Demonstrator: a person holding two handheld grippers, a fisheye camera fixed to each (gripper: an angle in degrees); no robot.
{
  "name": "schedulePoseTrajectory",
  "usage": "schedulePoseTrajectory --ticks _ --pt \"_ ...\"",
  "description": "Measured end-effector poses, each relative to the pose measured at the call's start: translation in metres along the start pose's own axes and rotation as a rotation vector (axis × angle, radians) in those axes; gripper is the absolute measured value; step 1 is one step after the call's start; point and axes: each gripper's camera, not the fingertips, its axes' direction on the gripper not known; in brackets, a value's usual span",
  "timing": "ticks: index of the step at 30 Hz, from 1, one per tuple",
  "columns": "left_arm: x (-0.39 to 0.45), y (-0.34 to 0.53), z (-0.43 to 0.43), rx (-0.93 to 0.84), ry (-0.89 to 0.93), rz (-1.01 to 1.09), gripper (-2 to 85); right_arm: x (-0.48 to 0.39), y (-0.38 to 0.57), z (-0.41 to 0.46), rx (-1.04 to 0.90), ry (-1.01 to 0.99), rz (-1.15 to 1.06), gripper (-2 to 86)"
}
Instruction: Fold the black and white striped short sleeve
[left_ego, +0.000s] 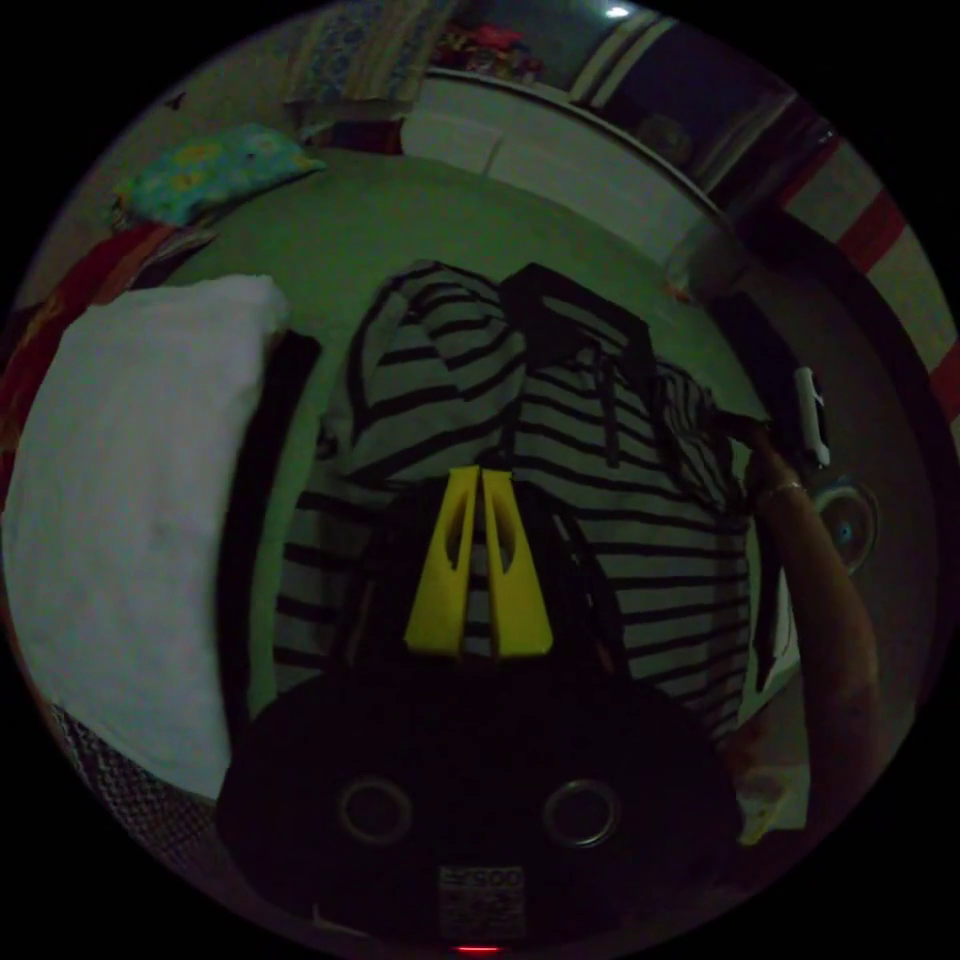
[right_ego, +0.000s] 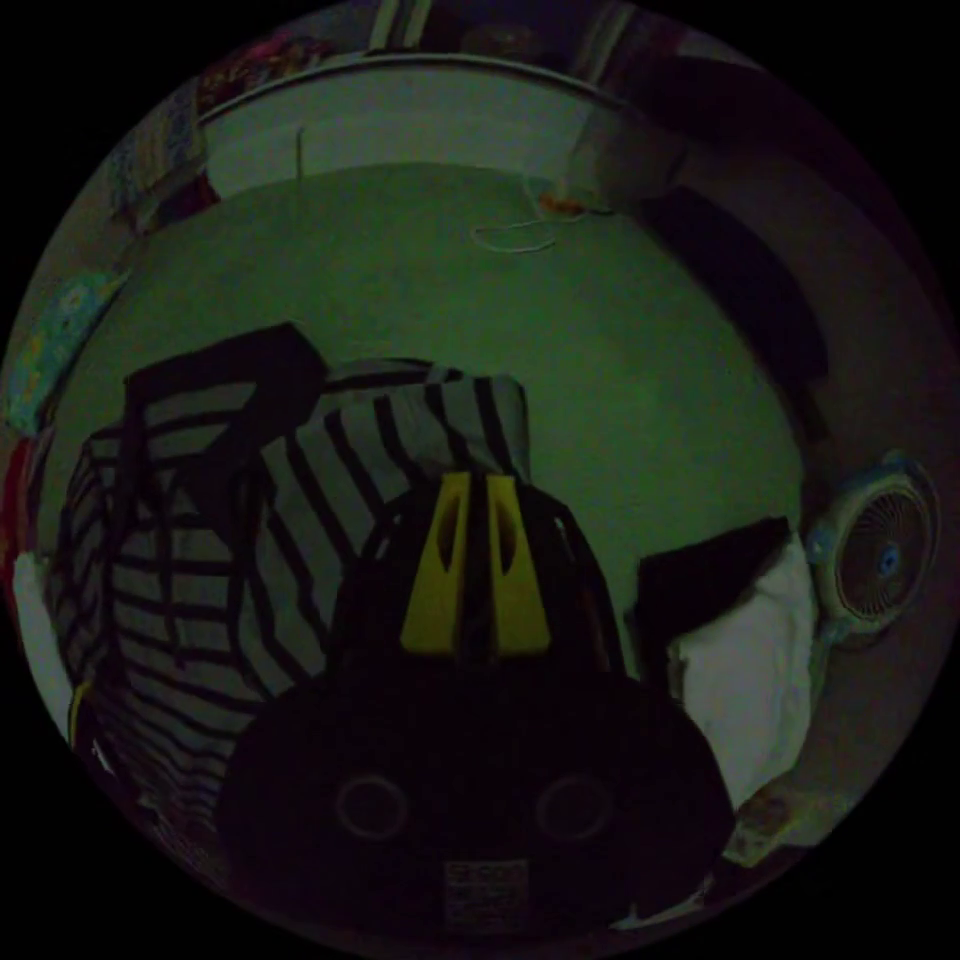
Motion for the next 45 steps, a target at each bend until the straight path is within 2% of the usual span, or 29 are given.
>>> schedulePoseTrajectory --ticks 5,7,10,15,18,19,22,23,24,25,27,30,32,35,39,42,44,45 --pt "-0.023 0.003 -0.014 0.034 0.022 -0.065 3.2 -0.051 0.049 -0.049 0.234 -0.161 -0.096 4.6" --pt "-0.027 0.005 -0.017 0.036 0.005 -0.063 3.6 -0.097 0.061 -0.055 0.178 -0.378 -0.276 5.9" --pt "-0.033 0.007 -0.019 0.032 -0.021 -0.063 4.4 -0.165 0.063 -0.046 0.051 -0.540 -0.462 11.6" --pt "-0.054 0.007 -0.008 0.047 -0.012 -0.116 6.1 -0.265 0.050 -0.015 0.016 -0.456 -0.616 13.7" --pt "-0.059 0.009 -0.005 0.050 -0.036 -0.148 4.6 -0.310 0.041 0.015 -0.045 -0.337 -0.623 8.3" --pt "-0.059 0.009 -0.006 0.045 -0.048 -0.156 4.1 -0.318 0.039 0.013 0.016 -0.320 -0.611 3.9" --pt "-0.058 0.013 -0.017 0.091 -0.180 -0.164 1.2 -0.321 0.032 0.003 0.176 -0.300 -0.523 -0.5" --pt "-0.059 0.016 -0.022 0.108 -0.271 -0.185 0.6 -0.323 0.029 0.007 0.138 -0.328 -0.529 -0.8" --pt "-0.061 0.018 -0.026 0.117 -0.284 -0.180 0.2 -0.330 0.024 0.020 -0.007 -0.380 -0.560 -0.9" --pt "-0.063 0.019 -0.027 0.113 -0.261 -0.194 0.1 -0.332 0.021 0.032 -0.132 -0.361 -0.556 -1.0" --pt "-0.072 0.024 -0.031 0.099 -0.165 -0.225 -0.2 -0.324 0.019 0.029 -0.155 -0.412 -0.488 -0.9" --pt "-0.077 0.031 -0.040 0.114 -0.092 -0.236 -0.4 -0.310 0.026 0.006 -0.055 -0.458 -0.410 0.1" --pt "-0.076 0.034 -0.045 0.122 -0.109 -0.234 -0.4 -0.310 0.034 -0.011 0.055 -0.453 -0.396 0.1" --pt "-0.072 0.038 -0.047 0.130 -0.098 -0.214 -0.4 -0.333 0.050 -0.028 0.140 -0.546 -0.503 -0.6" --pt "-0.064 0.042 -0.038 0.073 -0.073 -0.198 -0.4 -0.384 0.058 -0.006 -0.002 -0.584 -0.589 -0.9" --pt "-0.060 0.046 -0.039 0.075 -0.068 -0.210 -0.4 -0.414 0.053 0.024 -0.101 -0.565 -0.532 -0.9" --pt "-0.059 0.049 -0.039 0.074 -0.068 -0.217 -0.4 -0.422 0.048 0.031 -0.108 -0.642 -0.478 -0.9" --pt "-0.058 0.051 -0.037 0.061 -0.065 -0.220 -0.4 -0.422 0.043 0.035 -0.124 -0.758 -0.418 -0.9"
